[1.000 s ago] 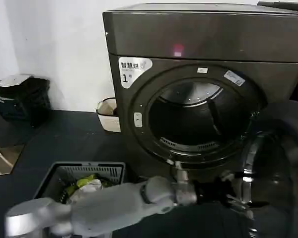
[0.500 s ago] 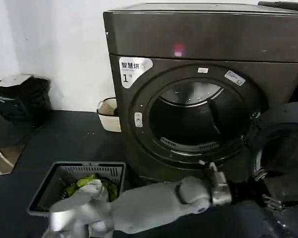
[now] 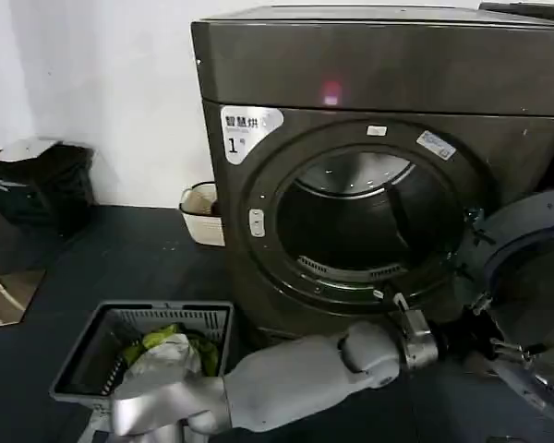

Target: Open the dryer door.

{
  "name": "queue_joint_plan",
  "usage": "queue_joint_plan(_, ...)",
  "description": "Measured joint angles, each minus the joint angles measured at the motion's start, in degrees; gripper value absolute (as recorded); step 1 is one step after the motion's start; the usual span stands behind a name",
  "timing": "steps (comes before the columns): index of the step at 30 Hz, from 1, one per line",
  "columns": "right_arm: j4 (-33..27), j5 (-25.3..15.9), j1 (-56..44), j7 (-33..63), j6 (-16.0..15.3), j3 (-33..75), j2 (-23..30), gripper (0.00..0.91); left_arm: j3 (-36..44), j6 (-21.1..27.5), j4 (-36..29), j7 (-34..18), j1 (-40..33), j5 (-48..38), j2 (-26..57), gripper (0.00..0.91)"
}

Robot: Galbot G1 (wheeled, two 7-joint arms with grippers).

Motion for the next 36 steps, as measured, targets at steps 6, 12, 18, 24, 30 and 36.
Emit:
queue_joint_plan(6,-0.19,0.0,0.12,-0.02,0.3,-0.05,-0.03,0.907,-1.4,-4.32,-2.42,-0.79,1.05,0.99,0.01,0.907)
queue_joint_plan(12,-0.47,-0.03,0.4,-0.06,0.7,-0.18,-0.56,0.907,-2.96,-7.52,-6.4,-3.48,2.75,1.36,0.57,0.907)
queue_joint_plan(18,-1.18,-0.12,0.61,-0.06,1.43,0.64,-1.37,0.907,-4.33,-6.54,-12.12,-5.27,3.15,1.01,9.54,0.907)
queue_joint_plan(24,-1.34,-0.19,0.93,-0.02,1.77,1.8,-2.02,0.907,-4.42,-5.73,-20.73,-5.95,3.21,-0.31,20.67,0.907)
queue_joint_plan(30,-0.41,-0.37,1.65,0.31,1.79,2.04,-2.12,0.907,-3.48,-7.8,-28.19,-5.35,1.97,-2.53,32.29,0.907)
queue_joint_plan(36,0.0,-1.27,2.33,1.11,0.73,1.26,-2.41,0.907,-0.03,-7.83,-33.6,-1.18,-0.9,-2.4,45.27,0.907)
